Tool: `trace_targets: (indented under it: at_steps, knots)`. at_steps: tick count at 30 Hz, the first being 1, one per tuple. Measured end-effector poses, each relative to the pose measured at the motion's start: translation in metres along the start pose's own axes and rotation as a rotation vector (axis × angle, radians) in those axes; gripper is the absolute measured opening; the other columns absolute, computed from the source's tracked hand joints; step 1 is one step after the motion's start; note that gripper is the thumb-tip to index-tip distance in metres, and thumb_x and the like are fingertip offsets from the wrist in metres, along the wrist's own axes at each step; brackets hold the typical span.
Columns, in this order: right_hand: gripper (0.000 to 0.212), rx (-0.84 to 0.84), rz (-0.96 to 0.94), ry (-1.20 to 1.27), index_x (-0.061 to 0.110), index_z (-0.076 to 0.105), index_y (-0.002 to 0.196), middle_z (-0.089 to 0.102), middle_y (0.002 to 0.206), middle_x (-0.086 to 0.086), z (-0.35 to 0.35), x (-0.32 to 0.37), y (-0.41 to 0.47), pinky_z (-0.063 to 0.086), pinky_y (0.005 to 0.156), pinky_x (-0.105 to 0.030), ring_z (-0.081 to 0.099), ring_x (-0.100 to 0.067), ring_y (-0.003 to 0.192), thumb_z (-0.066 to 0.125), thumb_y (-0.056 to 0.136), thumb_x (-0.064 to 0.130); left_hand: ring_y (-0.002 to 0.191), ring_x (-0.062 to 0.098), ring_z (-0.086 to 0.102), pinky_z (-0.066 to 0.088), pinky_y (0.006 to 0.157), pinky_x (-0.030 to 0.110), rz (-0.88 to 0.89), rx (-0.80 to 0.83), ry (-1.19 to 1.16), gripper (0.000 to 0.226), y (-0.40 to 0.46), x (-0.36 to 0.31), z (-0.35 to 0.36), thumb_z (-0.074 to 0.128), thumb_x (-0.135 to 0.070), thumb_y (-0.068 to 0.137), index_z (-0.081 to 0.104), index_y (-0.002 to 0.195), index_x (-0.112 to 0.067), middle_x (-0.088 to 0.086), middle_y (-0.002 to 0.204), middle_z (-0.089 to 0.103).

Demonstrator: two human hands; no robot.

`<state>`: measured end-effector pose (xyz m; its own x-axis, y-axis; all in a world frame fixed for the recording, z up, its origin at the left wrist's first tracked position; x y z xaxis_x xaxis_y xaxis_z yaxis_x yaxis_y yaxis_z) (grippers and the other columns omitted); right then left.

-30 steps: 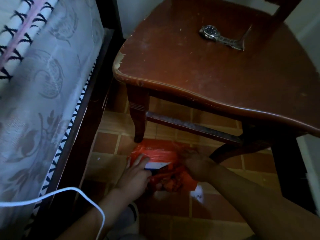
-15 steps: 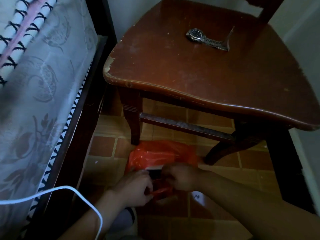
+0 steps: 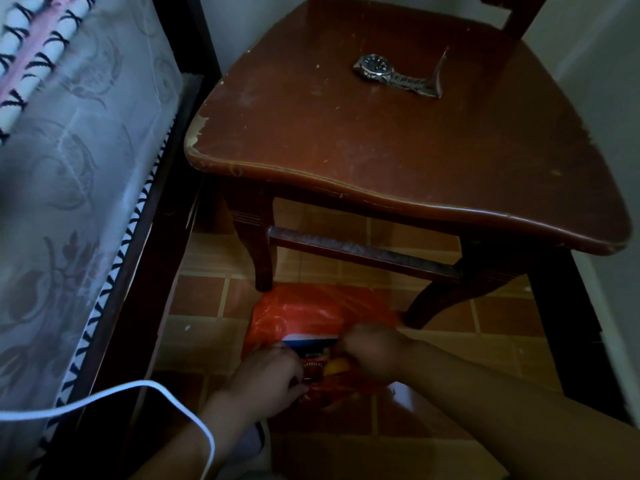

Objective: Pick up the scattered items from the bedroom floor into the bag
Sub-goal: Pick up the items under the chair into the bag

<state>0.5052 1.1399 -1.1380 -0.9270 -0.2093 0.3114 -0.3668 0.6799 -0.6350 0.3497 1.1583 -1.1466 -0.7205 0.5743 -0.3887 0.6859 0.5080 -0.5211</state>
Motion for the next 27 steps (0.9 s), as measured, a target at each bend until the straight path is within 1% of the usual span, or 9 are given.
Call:
trace_targets:
  at_steps: [3,6,9,12,14,17,20,24,27]
  knots:
    - [0.031,-0.123,-0.076,-0.051,0.025,0.06,0.131,0.058,0.128,-0.001,-0.026,0.012,-0.001,0.053,0.096,-0.041,0.059,-0.021,0.115,0.055,0.102,0.034,0.103,0.001,0.061,0.053,0.094,0.034,-0.028,-0.002,-0.128,0.028,-0.005,-0.003,-0.02,0.062,-0.056,0.096,0.076,0.098,-0.032,-0.017,0.107,0.069]
    - [0.054,-0.208,-0.116,-0.113,0.023,0.047,0.147,0.039,0.153,-0.003,-0.042,0.022,-0.005,0.039,0.114,-0.048,0.041,-0.025,0.137,0.06,0.098,0.042,0.083,-0.002,0.063,0.057,0.081,0.029,-0.131,-0.06,-0.189,0.024,-0.014,0.0,-0.046,0.061,-0.051,0.099,0.073,0.089,-0.033,-0.016,0.09,0.068]
    - [0.081,-0.104,-0.069,-0.155,0.024,0.025,0.161,0.018,0.169,-0.004,-0.029,0.019,-0.002,0.025,0.123,-0.053,0.021,-0.028,0.153,0.064,0.095,0.048,0.099,0.002,0.061,0.048,0.078,0.018,-0.183,-0.285,-0.092,0.012,-0.021,0.0,-0.084,0.06,-0.035,0.102,0.071,0.103,-0.037,-0.018,0.1,0.065]
    - [0.101,-0.023,-0.067,-0.172,0.027,0.0,0.165,-0.003,0.174,-0.002,-0.011,0.015,0.001,0.013,0.125,-0.056,0.002,-0.028,0.16,0.065,0.093,0.057,0.135,0.012,0.043,0.04,0.104,0.027,-0.124,-0.496,-0.057,0.029,-0.018,-0.01,-0.094,0.056,-0.028,0.103,0.065,0.129,-0.036,-0.014,0.136,0.054]
    - [0.106,0.019,-0.086,-0.217,0.03,-0.008,0.164,-0.011,0.174,-0.001,0.0,0.012,0.006,0.005,0.126,-0.056,-0.006,-0.026,0.16,0.064,0.091,0.062,0.157,0.019,0.015,0.022,0.127,0.051,-0.117,-0.38,-0.026,0.053,-0.004,-0.009,-0.064,0.058,-0.034,0.103,0.043,0.153,-0.038,-0.013,0.163,0.028]
    - [0.104,0.061,-0.143,-0.37,0.028,-0.007,0.165,-0.015,0.173,-0.001,0.013,0.012,0.014,-0.001,0.127,-0.056,-0.013,-0.025,0.16,0.062,0.094,0.059,0.158,0.018,-0.018,-0.003,0.127,0.062,-0.139,-0.168,0.035,0.081,0.01,0.005,-0.017,0.057,-0.052,0.101,0.011,0.165,-0.034,-0.008,0.175,0.001]
    - [0.094,0.1,-0.159,-0.461,0.025,0.001,0.167,-0.01,0.175,-0.003,0.026,0.003,0.014,0.0,0.127,-0.054,-0.009,-0.028,0.161,0.061,0.098,0.051,0.159,0.022,-0.021,-0.006,0.125,0.062,-0.136,-0.103,0.091,0.093,0.016,0.021,0.002,0.062,-0.062,0.094,0.012,0.165,-0.03,-0.003,0.176,-0.003]
    - [0.087,-0.048,-0.15,-0.46,0.028,0.012,0.166,0.002,0.175,-0.006,0.029,-0.021,0.015,-0.008,0.124,-0.059,0.0,-0.034,0.161,0.064,0.098,0.043,0.159,0.023,-0.023,-0.005,0.124,0.062,-0.184,-0.078,0.073,0.115,0.012,0.038,0.017,0.079,-0.056,0.082,0.004,0.166,-0.031,-0.002,0.175,-0.012]
    - [0.106,0.07,-0.098,-0.538,0.027,-0.002,0.167,-0.017,0.172,-0.007,0.033,-0.033,0.006,-0.018,0.121,-0.058,-0.017,-0.03,0.158,0.072,0.092,0.044,0.159,0.023,-0.023,-0.002,0.124,0.063,-0.218,-0.057,0.035,0.122,0.005,0.046,0.028,0.084,-0.049,0.079,-0.001,0.166,-0.035,-0.005,0.174,-0.017]
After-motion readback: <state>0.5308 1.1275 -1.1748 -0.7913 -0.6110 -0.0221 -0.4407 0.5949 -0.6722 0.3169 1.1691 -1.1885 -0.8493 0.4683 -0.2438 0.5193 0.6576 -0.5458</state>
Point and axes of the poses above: each hand's wrist, its own y-axis towards the middle knuckle, its own z-axis out of the palm, x = y × z, the point moved 8 cm from there along y, towards the middle knuckle
